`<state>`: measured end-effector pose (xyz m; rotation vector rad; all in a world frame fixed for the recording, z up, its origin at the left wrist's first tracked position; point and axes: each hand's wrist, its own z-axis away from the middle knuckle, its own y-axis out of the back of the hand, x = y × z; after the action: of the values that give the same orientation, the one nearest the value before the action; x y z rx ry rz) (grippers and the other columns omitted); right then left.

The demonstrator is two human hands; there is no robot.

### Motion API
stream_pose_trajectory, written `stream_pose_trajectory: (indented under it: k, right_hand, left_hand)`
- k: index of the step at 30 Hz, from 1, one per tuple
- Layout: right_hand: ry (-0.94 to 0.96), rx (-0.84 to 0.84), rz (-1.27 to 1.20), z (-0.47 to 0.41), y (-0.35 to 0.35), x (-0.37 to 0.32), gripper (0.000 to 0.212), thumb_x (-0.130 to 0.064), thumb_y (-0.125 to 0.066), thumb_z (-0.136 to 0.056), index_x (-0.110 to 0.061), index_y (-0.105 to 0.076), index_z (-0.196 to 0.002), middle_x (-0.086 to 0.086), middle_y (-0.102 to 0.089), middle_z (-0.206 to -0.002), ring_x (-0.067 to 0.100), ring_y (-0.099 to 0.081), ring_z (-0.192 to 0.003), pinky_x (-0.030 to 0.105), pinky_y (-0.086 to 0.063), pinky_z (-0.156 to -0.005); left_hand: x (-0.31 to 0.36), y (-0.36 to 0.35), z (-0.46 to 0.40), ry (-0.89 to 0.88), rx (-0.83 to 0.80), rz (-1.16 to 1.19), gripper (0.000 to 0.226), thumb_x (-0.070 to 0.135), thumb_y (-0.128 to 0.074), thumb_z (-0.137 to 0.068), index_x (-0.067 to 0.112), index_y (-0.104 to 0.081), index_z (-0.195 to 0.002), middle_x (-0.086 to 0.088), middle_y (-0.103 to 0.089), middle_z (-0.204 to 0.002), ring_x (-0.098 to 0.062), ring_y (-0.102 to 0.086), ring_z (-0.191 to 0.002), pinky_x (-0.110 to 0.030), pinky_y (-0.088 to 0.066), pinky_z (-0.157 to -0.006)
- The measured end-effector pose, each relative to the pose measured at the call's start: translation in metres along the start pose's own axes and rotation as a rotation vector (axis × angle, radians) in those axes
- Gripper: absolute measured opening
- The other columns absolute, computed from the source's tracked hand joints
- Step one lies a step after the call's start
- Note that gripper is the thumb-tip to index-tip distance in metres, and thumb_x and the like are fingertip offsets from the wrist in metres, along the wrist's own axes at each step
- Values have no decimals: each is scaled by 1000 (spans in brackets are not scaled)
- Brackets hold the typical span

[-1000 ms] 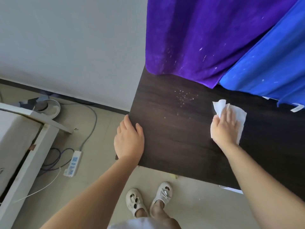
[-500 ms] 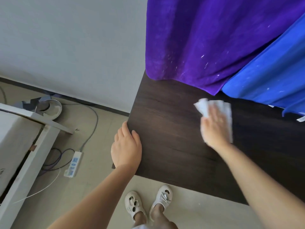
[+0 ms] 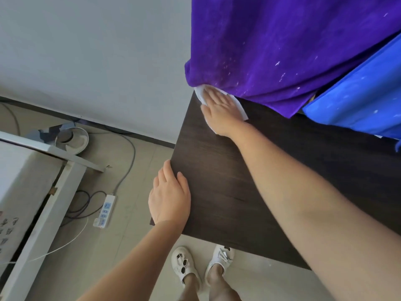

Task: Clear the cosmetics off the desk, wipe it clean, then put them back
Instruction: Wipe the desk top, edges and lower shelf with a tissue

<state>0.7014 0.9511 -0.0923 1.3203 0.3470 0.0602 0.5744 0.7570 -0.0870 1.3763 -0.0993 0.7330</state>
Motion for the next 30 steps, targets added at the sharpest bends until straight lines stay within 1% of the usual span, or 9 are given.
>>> stream_pose_trajectory:
  k: [4,7,12,14,18,21,23,26,30]
  right_hand:
    - [-64,14,-1,40,-17,-9,54,-32,-16,-100,-13,0,-148,3,3,-159,16,6,-145,40,4,-119]
    - [184,27,53,117,-44,-43,57,-34,-21,-96,-12,-11,-147,6,-14,-157,16,-2,-143,43,-6,-118]
    - [642,-135,121,170,-47,-33,56,-38,-24,-93,-21,-14,-146,-2,-14,-155,10,-1,-142,37,2,-114]
    - [600,-151,135,127,-27,-16,57,-39,-17,-93,-23,-14,-147,0,-10,-157,13,2,-144,37,6,-116]
    - [86,-59,114,28,-4,4,53,-31,-15,-99,-21,4,-147,0,8,-158,15,9,-145,37,7,-117]
    - [-59,-5,43,26,-12,-25,54,-31,-13,-99,-16,6,-147,2,9,-158,17,10,-145,38,8,-117]
    - [13,-27,30,68,-32,-58,55,-32,-17,-99,-14,2,-148,3,6,-158,17,9,-145,38,9,-116]
    - [307,39,42,168,-67,-100,55,-33,-22,-94,-15,-19,-146,4,-18,-156,18,-7,-145,40,0,-116]
    - [528,3,174,234,-80,-81,54,-35,-31,-91,-18,-27,-142,0,-32,-152,16,-20,-141,39,-14,-113]
  left_hand:
    - [1,3,1,16,-19,40,44,31,-26,-97,18,-29,-138,1,-46,-137,-20,-46,-120,-37,-41,-89]
    - [1,8,2,94,-10,218,42,31,-21,-97,27,-38,-135,4,-51,-134,-20,-51,-117,-36,-40,-88]
    - [-14,25,-3,312,-130,939,40,36,-24,-97,30,-59,-115,5,-60,-124,-12,-54,-114,-33,-38,-102]
    - [-24,33,-11,391,-304,1099,48,41,-21,-98,21,-58,-120,3,-61,-123,-9,-57,-110,-30,-39,-99]
    - [-39,36,-12,381,-494,1162,59,50,-14,-97,21,-61,-118,6,-69,-109,-5,-65,-97,-24,-45,-79]
    - [-48,39,-13,425,-503,1236,66,52,-11,-96,12,-53,-127,-1,-62,-123,-13,-57,-113,-30,-40,-98]
    - [-51,40,-15,437,-494,1315,66,51,-10,-97,10,-47,-131,-3,-57,-128,-16,-52,-117,-33,-33,-105]
    - [-48,40,-16,483,-403,1365,56,45,-18,-98,12,-54,-124,-7,-62,-117,-19,-58,-106,-31,-42,-90]
    - [-20,34,-4,359,-182,973,32,29,-30,-97,18,-59,-106,3,-64,-102,-17,-57,-105,-29,-40,-85]
